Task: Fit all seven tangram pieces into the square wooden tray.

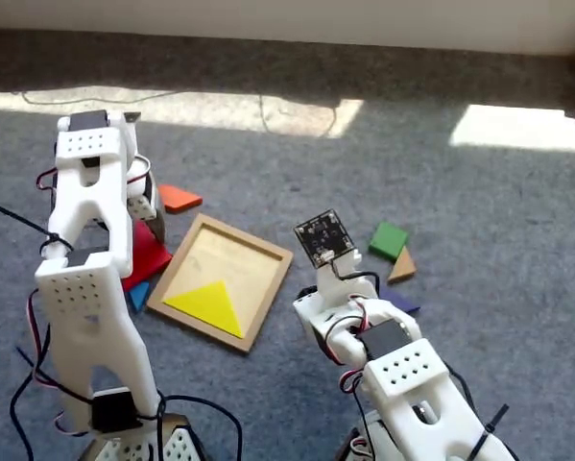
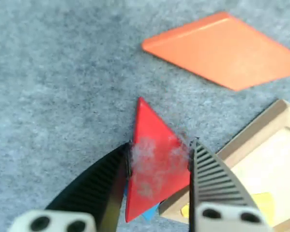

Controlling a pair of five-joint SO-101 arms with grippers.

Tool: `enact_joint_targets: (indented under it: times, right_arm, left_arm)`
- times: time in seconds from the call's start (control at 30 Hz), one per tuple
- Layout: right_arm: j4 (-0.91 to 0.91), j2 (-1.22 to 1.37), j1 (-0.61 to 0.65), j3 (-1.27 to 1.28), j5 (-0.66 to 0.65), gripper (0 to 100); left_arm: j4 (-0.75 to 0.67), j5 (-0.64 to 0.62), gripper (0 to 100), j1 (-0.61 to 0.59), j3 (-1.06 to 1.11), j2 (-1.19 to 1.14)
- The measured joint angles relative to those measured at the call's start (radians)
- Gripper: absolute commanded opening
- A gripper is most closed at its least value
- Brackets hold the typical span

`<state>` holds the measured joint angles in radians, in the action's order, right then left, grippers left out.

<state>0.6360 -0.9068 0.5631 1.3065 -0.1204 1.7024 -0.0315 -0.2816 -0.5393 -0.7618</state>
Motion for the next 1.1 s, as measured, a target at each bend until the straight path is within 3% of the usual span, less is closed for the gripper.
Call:
enact_joint_targets:
  times: [0.43, 0.8, 1.1]
  right_arm:
    - [0.000, 0.000, 0.000, 0.000, 0.000, 0.4]
    - [0.000, 0.000, 0.000, 0.000, 0.000, 0.4]
    - [0.000, 0.000, -0.008, 0.000, 0.008, 0.4]
  left_arm:
    - [0.018, 0.180, 19, 0.015, -0.006, -0.011]
    - [0.018, 0.184, 18, 0.157, 0.040, -0.009]
    - [0.018, 0.184, 19, 0.167, 0.041, 0.000]
